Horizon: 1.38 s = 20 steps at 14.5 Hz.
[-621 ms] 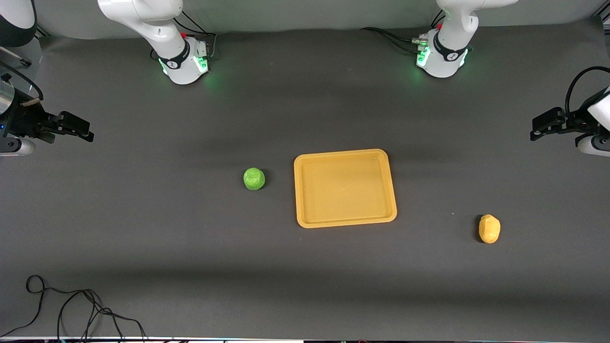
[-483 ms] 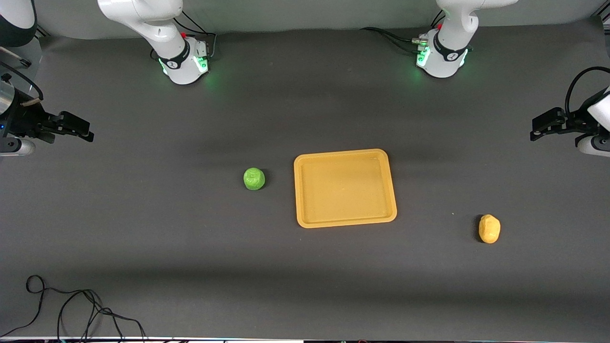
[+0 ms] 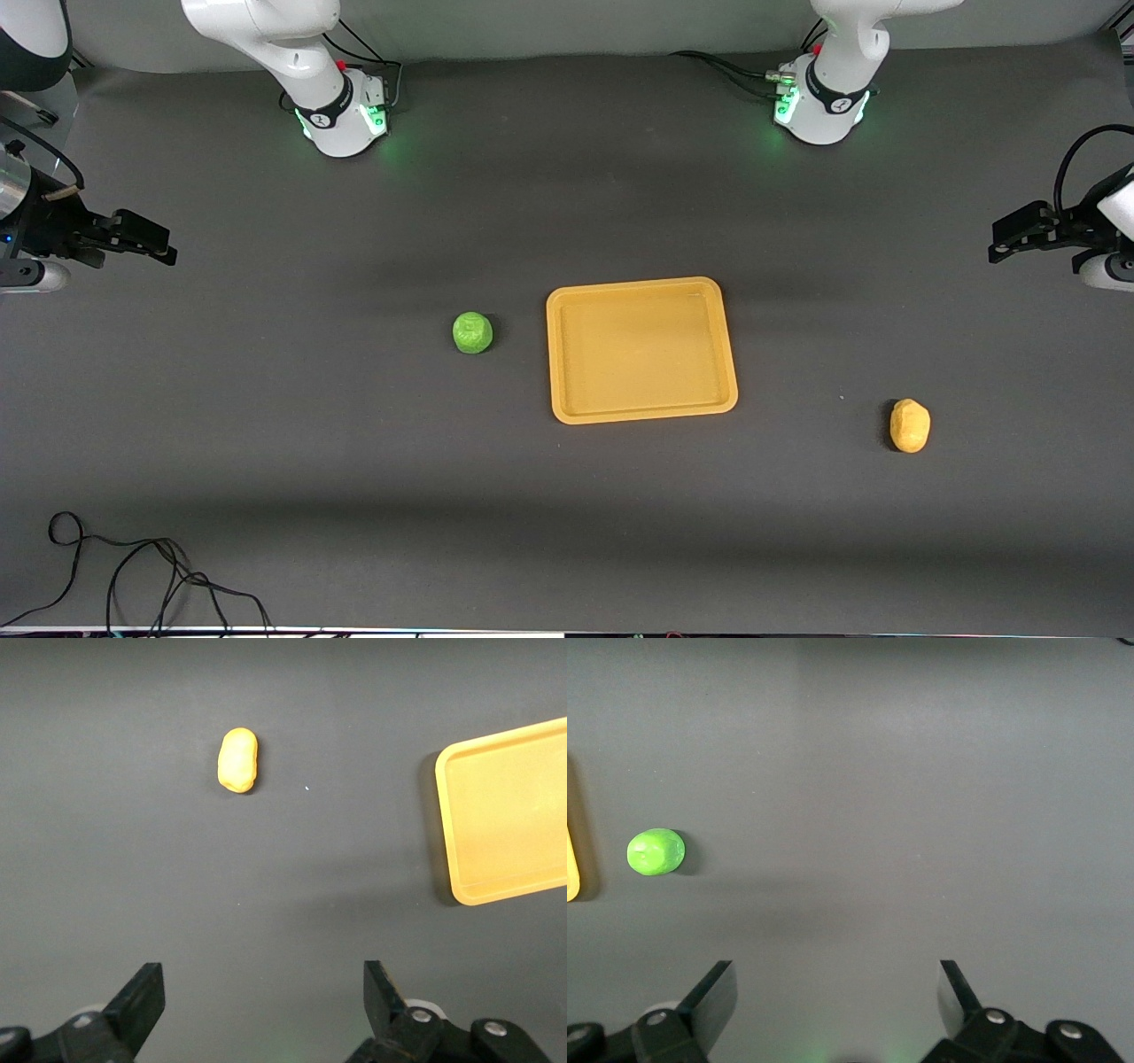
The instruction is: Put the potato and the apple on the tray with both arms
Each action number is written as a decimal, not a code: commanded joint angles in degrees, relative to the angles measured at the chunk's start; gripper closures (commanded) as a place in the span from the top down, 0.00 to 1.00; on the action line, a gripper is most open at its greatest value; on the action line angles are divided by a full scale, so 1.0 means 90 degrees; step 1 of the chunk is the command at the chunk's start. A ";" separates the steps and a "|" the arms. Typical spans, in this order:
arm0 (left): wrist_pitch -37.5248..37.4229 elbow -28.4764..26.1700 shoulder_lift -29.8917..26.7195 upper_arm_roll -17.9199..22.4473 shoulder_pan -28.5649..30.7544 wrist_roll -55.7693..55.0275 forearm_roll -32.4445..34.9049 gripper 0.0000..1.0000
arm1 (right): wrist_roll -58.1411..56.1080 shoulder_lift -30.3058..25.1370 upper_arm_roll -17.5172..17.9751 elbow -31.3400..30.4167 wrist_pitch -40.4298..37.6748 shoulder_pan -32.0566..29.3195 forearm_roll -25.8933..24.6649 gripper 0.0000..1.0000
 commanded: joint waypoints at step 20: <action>0.3206 0.0143 0.3779 -0.0037 0.0594 0.1315 -0.0513 0.86 | 0.3363 0.0381 0.0069 0.0098 0.0911 0.3095 0.0318 1.00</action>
